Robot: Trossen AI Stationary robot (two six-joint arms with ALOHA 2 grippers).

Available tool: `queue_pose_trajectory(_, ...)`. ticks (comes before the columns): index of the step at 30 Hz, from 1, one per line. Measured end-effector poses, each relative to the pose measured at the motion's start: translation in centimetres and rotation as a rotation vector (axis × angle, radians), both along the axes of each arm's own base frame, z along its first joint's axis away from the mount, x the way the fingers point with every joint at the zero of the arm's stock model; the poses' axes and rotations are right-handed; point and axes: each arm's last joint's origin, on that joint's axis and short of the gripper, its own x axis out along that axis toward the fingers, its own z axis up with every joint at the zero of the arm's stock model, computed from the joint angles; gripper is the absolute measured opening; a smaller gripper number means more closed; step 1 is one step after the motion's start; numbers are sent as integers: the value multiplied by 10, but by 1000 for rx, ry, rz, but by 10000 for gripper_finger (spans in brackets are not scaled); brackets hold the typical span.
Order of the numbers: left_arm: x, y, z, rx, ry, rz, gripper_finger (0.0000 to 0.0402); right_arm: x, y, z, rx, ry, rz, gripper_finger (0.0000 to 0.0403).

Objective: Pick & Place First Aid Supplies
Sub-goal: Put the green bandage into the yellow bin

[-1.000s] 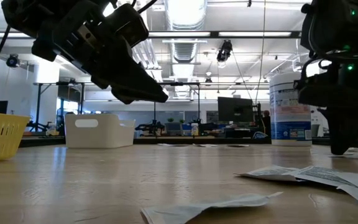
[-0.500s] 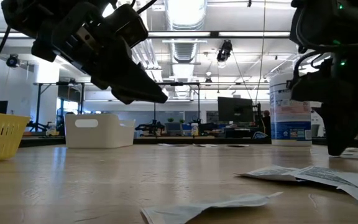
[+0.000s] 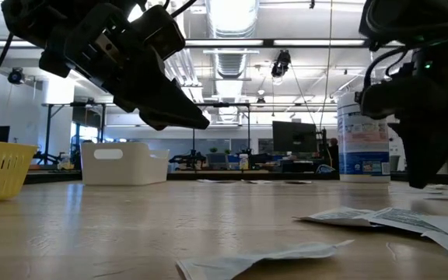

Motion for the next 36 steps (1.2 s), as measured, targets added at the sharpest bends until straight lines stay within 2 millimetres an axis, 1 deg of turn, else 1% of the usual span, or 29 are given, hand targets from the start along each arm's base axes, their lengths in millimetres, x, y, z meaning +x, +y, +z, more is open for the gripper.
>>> queue_pose_trajectory(3,0,0,0,0,0,0,119,2,3,4,38,-3,12,8)
queue_pose_trajectory(7,0,0,0,0,0,0,119,0,8,3,76,18,20,8)
queue_pose_trajectory(12,0,0,0,0,0,0,119,-6,8,-7,83,70,-8,8)
queue_pose_trajectory(16,0,0,0,0,0,0,119,-4,9,-16,70,94,-19,8)
queue_pose_trajectory(18,0,0,0,0,0,0,119,1,9,-22,72,72,-16,8)
queue_pose_trajectory(20,0,0,0,2,0,-1,119,14,11,-27,93,2,-4,8)
queue_pose_trajectory(23,0,0,0,16,-4,-8,119,27,12,-35,108,-80,41,8)
queue_pose_trajectory(25,0,0,0,20,-5,-10,119,36,11,-37,121,-145,61,8)
queue_pose_trajectory(30,0,0,-1,31,-2,-15,119,44,6,-37,83,-229,55,8)
queue_pose_trajectory(36,0,1,-2,67,-11,-13,119,46,1,-38,56,-237,32,8)
